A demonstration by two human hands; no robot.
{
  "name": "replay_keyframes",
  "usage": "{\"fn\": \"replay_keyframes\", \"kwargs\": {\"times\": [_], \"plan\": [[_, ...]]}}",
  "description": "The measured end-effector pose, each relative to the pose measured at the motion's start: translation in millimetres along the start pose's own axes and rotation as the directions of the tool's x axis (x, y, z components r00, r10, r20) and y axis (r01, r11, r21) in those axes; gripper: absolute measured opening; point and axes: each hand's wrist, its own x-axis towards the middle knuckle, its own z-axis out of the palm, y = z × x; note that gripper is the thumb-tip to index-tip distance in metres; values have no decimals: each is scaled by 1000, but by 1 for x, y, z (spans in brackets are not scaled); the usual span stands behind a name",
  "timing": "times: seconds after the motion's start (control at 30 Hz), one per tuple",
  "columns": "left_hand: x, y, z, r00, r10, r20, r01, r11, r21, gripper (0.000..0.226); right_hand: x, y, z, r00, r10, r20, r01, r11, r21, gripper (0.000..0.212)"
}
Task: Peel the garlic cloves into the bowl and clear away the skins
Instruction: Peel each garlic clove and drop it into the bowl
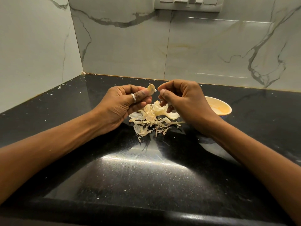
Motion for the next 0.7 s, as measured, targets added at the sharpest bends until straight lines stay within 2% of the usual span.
{"fn": "replay_keyframes", "kwargs": {"times": [0.33,0.7], "plan": [[0,-2,-1,999,10,33,-12,999,49,22,-1,2,6,979,-202,-25,193,961,-200,9],[0,-2,-1,999,2,40,-4,999,48,24,-1,4,8,970,-223,-99,189,944,-272,9]]}}
